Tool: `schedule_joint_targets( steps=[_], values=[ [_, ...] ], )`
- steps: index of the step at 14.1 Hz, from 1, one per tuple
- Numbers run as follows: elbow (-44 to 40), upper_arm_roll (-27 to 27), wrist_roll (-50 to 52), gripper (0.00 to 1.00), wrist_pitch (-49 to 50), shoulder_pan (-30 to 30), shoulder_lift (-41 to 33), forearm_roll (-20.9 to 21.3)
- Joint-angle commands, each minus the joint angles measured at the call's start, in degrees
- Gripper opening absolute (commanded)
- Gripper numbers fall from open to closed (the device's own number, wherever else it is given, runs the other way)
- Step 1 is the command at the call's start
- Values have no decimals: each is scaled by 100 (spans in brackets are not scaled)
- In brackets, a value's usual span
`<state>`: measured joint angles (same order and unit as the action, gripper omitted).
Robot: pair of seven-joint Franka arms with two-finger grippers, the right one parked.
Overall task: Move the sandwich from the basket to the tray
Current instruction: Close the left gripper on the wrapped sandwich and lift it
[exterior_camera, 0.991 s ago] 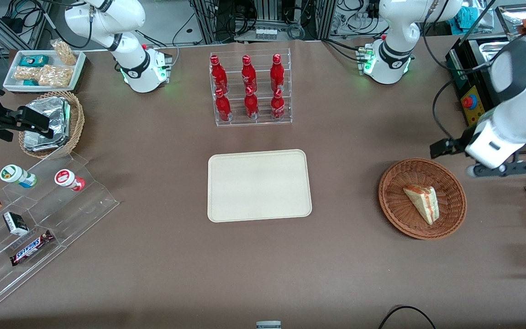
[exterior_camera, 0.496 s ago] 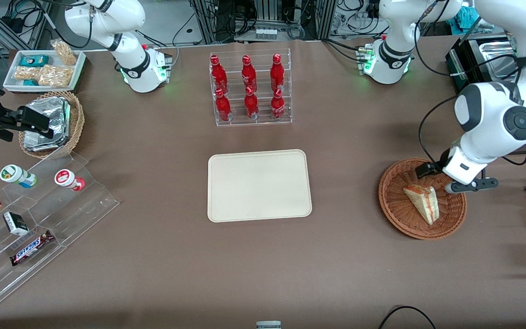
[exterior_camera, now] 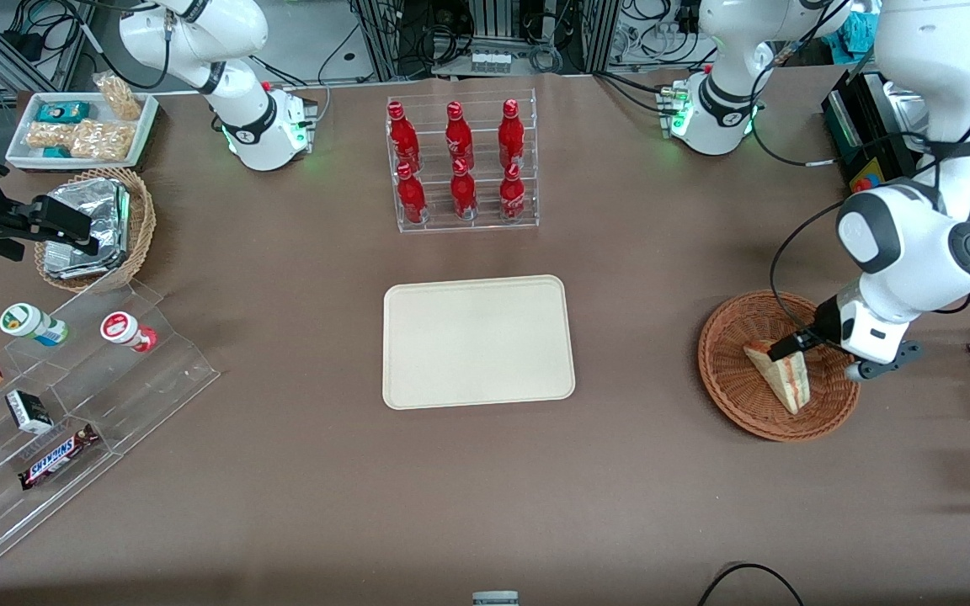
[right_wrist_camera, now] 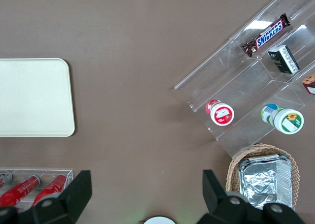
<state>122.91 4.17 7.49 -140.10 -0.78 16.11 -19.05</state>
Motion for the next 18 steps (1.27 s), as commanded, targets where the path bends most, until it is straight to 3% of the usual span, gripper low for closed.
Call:
schedule_joint_targets(
  steps=[1, 2, 3, 4, 8, 11, 12, 14, 18],
  values=[
    [-241, -4, 191, 88, -183, -54, 365, -195],
    [-232, -4, 165, 63, -245, -72, 418, -187],
    [-232, -4, 95, 30, -263, -72, 428, -143],
    [-232, -4, 69, 14, -264, -72, 419, -125],
    [-189, -12, -142, 5, -167, -186, 113, -72],
    [-293, -12, -160, 1, 788, -466, -327, -55],
    [-442, -12, -221, 2, 1035, -624, -346, 163],
    [-1011, -39, -231, 3, 1711, -1141, -189, 857],
    [-2058, -39, 874, 0, 2294, -2512, 531, 921]
  ],
)
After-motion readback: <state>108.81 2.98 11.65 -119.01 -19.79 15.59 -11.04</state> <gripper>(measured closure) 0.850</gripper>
